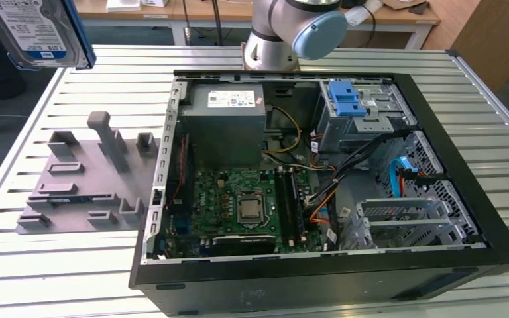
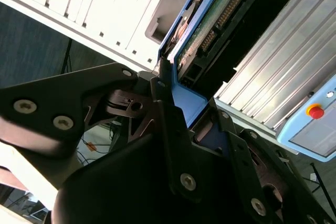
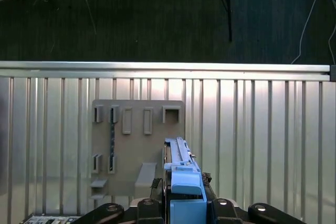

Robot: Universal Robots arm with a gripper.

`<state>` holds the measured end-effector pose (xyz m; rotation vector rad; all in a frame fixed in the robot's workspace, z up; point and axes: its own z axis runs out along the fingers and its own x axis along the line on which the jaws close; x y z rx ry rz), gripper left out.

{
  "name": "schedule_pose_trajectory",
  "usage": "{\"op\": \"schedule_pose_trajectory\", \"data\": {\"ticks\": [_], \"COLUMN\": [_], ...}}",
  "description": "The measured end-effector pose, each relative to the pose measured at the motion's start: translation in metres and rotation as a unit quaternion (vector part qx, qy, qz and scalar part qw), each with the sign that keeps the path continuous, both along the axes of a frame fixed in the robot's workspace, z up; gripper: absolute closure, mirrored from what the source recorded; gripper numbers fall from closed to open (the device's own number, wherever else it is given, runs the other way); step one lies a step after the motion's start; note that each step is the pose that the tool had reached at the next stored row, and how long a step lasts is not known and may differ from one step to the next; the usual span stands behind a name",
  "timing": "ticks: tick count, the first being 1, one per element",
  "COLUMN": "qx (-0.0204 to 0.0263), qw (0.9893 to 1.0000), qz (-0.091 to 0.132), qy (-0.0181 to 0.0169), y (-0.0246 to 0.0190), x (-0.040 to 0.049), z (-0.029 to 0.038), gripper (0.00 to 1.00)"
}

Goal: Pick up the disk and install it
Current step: 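Pick up the disk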

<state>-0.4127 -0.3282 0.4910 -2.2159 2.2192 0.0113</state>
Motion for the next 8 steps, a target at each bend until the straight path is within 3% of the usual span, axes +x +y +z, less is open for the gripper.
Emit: {"op": "schedule_pose_trajectory", "data": {"ticks": [8], "qx": [0.0001], "qw": [1.0], "qz": [0.0], "qy": [-0.0001], "y": [-0.0109], "x": [0.0036], "z": [-0.0001], "gripper": [0.64]}}
